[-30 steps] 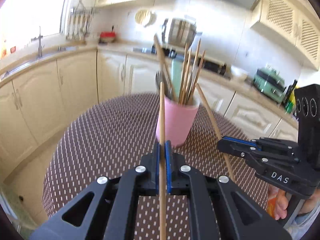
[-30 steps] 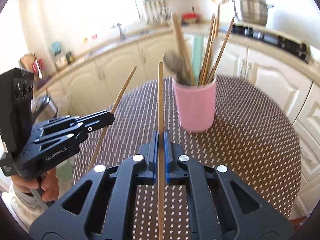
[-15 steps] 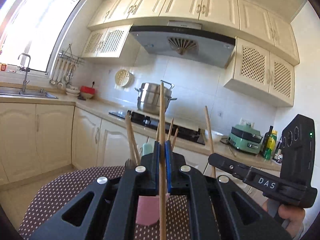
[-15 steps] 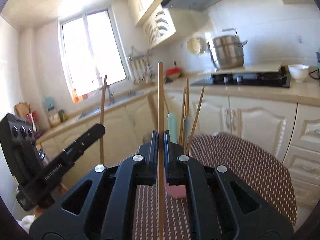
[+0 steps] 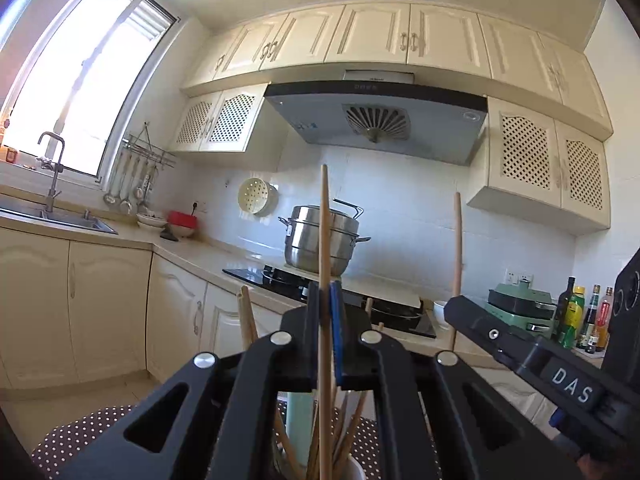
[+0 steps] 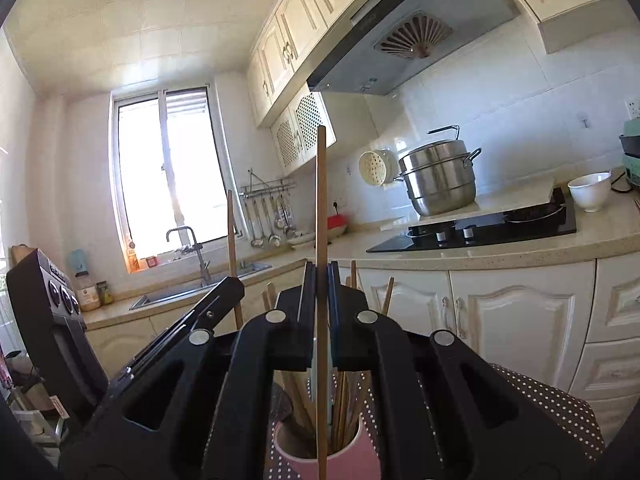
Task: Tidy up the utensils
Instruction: 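Lower both chopsticks into the pink cup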
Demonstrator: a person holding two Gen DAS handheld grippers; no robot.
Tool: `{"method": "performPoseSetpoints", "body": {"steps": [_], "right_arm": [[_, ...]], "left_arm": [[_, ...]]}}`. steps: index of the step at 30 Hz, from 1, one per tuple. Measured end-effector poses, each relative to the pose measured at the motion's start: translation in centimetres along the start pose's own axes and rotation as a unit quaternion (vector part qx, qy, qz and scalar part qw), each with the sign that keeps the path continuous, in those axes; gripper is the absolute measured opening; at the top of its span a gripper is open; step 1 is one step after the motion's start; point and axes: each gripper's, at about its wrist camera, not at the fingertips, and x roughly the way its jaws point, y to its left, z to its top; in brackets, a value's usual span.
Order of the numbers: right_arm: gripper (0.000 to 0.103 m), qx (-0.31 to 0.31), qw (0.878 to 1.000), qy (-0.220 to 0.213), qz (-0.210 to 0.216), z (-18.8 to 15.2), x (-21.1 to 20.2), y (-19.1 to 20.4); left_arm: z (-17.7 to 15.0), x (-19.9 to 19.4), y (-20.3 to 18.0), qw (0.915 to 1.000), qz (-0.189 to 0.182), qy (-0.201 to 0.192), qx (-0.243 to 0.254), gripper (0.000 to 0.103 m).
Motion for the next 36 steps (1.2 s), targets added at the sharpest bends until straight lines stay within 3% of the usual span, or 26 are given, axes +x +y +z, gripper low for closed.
{"method": "performPoseSetpoints", "body": {"steps": [8, 18, 20, 21, 22, 24, 30, 36], "right_arm": [[0.006, 0.003, 1.0, -0.013, 0.008, -0.9, 2.0, -0.3], [0.006, -0.005, 1.0, 0.001, 0.004, -2.7, 2.9, -0.6], [0.006, -0.005, 1.0, 0.003, 0.004, -2.9, 2.9, -0.6], [0.006, -0.005, 1.0, 0.003, 0.004, -3.0, 2.9, -0.5], [0.006, -0.005, 1.0, 0.006, 0.004, -3.0, 3.0, -0.4], [0.006, -0.006, 1.0, 0.011, 0.004, -3.3, 3.0, -0.2], [0.006, -0.014, 1.0, 0.018, 0.006, -3.8, 2.7, 0.6], [0.006, -0.025, 0.999, 0.029, 0.002, -4.4, 2.5, 1.5]], "left_arm": [[-1.5, 2.5, 1.3, 0.9997, 0.01, -0.008, -0.022, 0.005], [-3.2, 3.1, 2.5, 0.9994, 0.013, 0.03, -0.011, 0.007], [-3.2, 2.8, 2.7, 0.9993, 0.016, 0.033, -0.012, 0.015], [-3.2, 2.6, 2.8, 0.9992, 0.016, 0.034, -0.013, 0.03], [-3.2, 2.3, 2.8, 0.9992, 0.017, 0.032, -0.012, 0.037], [-3.1, 1.8, 2.9, 0.9992, 0.026, 0.031, -0.005, 0.04], [-2.9, 0.3, 3.0, 0.9954, 0.078, 0.045, 0.033, 0.063], [-2.6, -0.6, 4.2, 0.9931, 0.094, 0.065, 0.025, 0.068]]}}
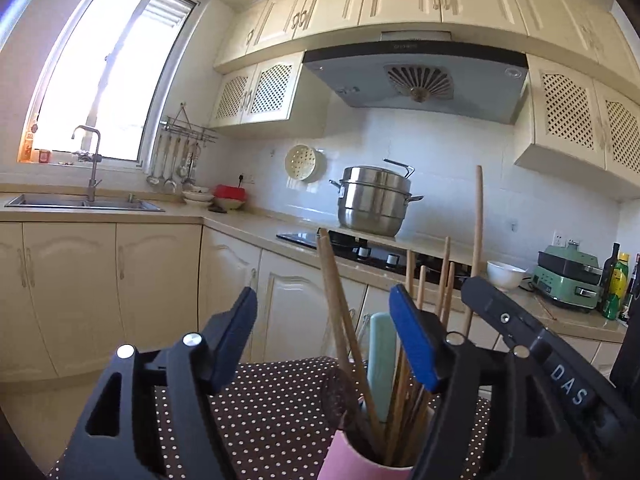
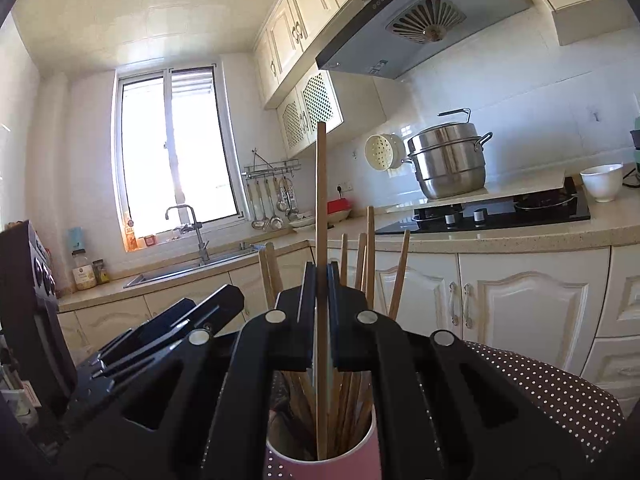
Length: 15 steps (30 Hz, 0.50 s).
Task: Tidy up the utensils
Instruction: 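Lower both chopsticks into the pink cup, then open both grippers and withdraw from the pink cup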
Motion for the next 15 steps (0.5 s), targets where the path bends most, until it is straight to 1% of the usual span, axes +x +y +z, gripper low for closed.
{"method": "performPoseSetpoints", "body": {"steps": [12, 15], "right_arm": [[0.006, -0.032, 0.999, 0.029, -0.019, -1.3, -0.6, 1.0], [0.006, -0.036, 0.999, 0.029, -0.028, -1.5, -0.9, 1.3]], "left_arm": [[-0.1, -1.1, 0.0, 0.9991, 0.022, 0.029, 0.022, 0.071], [-0.1, -1.5, 0.0, 0.9988, 0.026, 0.032, 0.026, 0.072]]}}
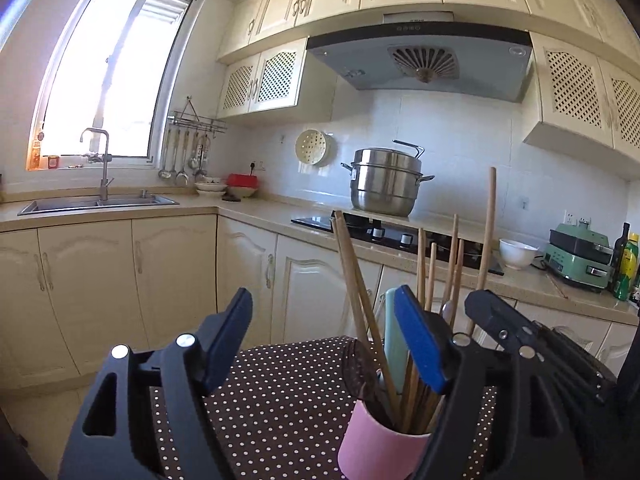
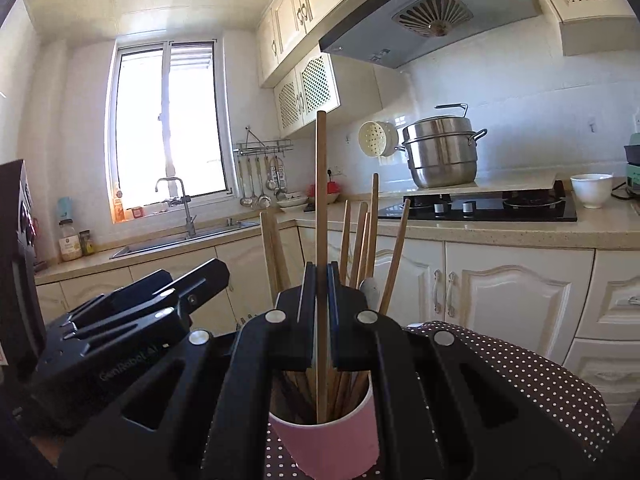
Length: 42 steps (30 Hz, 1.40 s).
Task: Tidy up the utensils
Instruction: 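Open both grippers and withdraw from the pink cup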
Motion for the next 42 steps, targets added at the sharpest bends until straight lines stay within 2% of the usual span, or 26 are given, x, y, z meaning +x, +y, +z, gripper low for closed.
{"method": "performPoseSetpoints", "body": {"steps": [8, 13, 18, 22, 23, 24, 26, 28, 30, 36, 42], "right_arm": [[0.007, -0.004, 1.0, 0.017, -0.011, -0.4, -0.6, 0.4], [0.014, 0.004, 0.999, 0.026, -0.021, -0.5, -1.5, 0.3], [0.014, 0.004, 0.999, 0.028, -0.026, 0.0, -3.6, 0.6], [0.016, 0.013, 0.998, 0.04, -0.048, 0.8, -6.0, 0.7], [0.023, 0.014, 0.997, 0.044, -0.055, 1.0, -6.5, 0.8], [0.039, 0.015, 0.997, 0.046, -0.062, 1.2, -7.2, 0.8], [0.06, 0.014, 0.996, 0.047, -0.073, 1.5, -9.0, 1.0], [0.062, 0.001, 0.995, 0.055, -0.086, 1.6, -10.3, 1.6], [0.07, -0.009, 0.994, 0.063, -0.092, 1.6, -11.8, 2.2], [0.081, -0.025, 0.992, 0.041, -0.114, 2.3, -16.7, 3.5], [0.084, -0.043, 0.991, 0.034, -0.122, 2.9, -19.3, 4.2]], "left_arm": [[0.3, -1.4, 0.3, 0.9999, 0.008, 0.01, 0.006, 0.077], [0.2, -2.7, 0.5, 0.9996, 0.02, 0.015, 0.013, 0.081], [0.5, -4.8, 0.4, 0.9989, 0.021, 0.032, 0.026, 0.081], [0.7, -7.2, -0.1, 0.998, 0.036, 0.033, 0.041, 0.084], [0.7, -7.8, -0.3, 0.9978, 0.038, 0.032, 0.044, 0.085], [0.8, -8.3, -0.4, 0.9978, 0.037, 0.032, 0.045, 0.087], [0.9, -9.6, -0.6, 0.9976, 0.031, 0.04, 0.046, 0.088], [1.0, -10.9, -1.0, 0.9975, 0.025, 0.05, 0.044, 0.088], [1.1, -12.0, -1.3, 0.9974, 0.021, 0.053, 0.044, 0.088], [1.2, -16.1, -2.4, 0.9974, 0.012, 0.046, 0.054, 0.088], [2.0, -19.5, -3.2, 0.9979, 0.011, 0.018, 0.061, 0.088]]}}
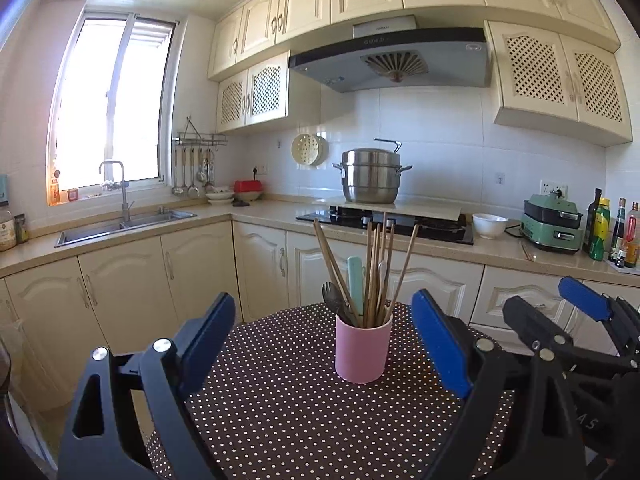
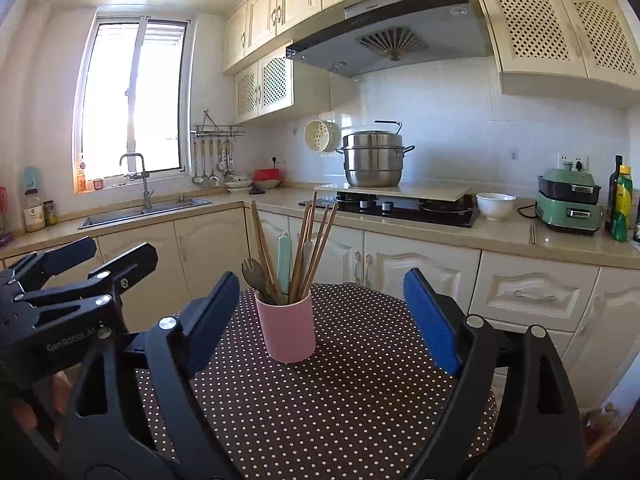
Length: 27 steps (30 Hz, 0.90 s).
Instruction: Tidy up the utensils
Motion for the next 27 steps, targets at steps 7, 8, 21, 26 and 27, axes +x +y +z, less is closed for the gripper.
{"method": "performPoseSetpoints", "body": {"steps": [7, 8, 21, 26, 27], "right_arm": [[0.088, 0.003, 1.0, -0.01, -0.005, 0.7, -2.0, -0.1], [0.088, 0.002, 1.0, -0.013, -0.006, 0.8, -2.3, -0.1], [0.091, -0.003, 1.0, -0.029, -0.01, 1.5, -4.2, 0.1], [0.092, -0.006, 0.999, -0.034, -0.012, 1.6, -4.3, 0.3], [0.092, -0.005, 0.999, -0.034, -0.011, 1.6, -4.3, 0.3]], "left_arm": [[0.8, -3.0, -0.5, 0.9996, 0.015, -0.024, 0.009, 0.088], [0.9, -3.2, -0.5, 0.9995, 0.014, -0.025, 0.009, 0.088], [1.6, -4.7, -0.6, 0.9993, 0.011, -0.034, 0.009, 0.088], [1.6, -4.7, -0.5, 0.9992, 0.009, -0.038, 0.008, 0.088], [1.6, -4.7, -0.6, 0.9992, 0.009, -0.037, 0.008, 0.088]]}}
